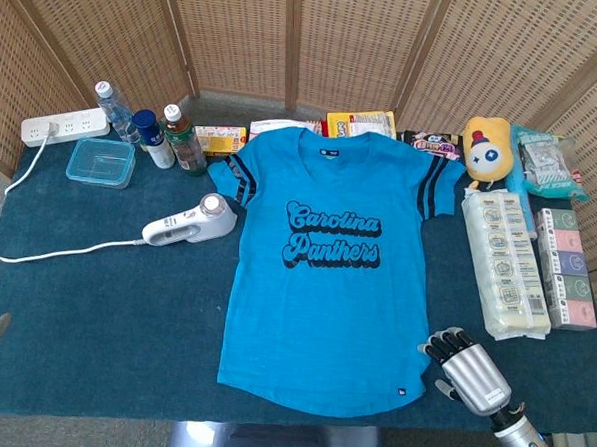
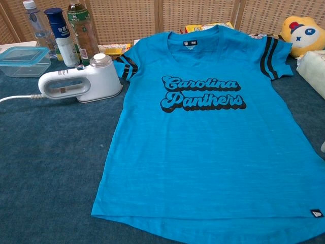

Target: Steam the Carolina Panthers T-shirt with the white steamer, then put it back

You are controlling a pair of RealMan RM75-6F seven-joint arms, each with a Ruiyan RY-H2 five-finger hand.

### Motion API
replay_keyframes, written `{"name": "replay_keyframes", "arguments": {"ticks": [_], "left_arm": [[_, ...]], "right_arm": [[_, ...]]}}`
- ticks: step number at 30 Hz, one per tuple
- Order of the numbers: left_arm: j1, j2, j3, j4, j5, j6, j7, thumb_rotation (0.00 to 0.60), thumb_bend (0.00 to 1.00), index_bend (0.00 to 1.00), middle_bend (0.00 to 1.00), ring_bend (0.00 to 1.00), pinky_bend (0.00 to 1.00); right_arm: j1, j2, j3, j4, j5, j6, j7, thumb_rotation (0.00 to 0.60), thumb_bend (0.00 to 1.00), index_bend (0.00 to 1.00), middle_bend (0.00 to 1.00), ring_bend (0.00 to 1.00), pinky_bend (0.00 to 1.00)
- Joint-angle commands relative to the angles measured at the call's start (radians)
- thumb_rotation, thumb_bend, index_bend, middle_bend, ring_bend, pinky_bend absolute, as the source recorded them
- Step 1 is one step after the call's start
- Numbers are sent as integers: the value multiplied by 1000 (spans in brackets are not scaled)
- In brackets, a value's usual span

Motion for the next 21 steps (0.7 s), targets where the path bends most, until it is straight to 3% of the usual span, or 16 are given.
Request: {"name": "replay_keyframes", "arguments": {"ticks": [1, 21], "left_arm": [[0, 0, 2, -6, 2, -1, 6, 462, 337, 126, 284, 214, 253], [-1, 3, 3, -27, 1, -6, 28, 454, 336, 125, 284, 215, 253]], "right_arm": [[2, -17, -8, 35, 4, 5, 16, 600, 128, 337, 393, 328, 284], [11, -82, -26, 152, 25, 15, 77, 600, 127, 336, 393, 333, 283]]}}
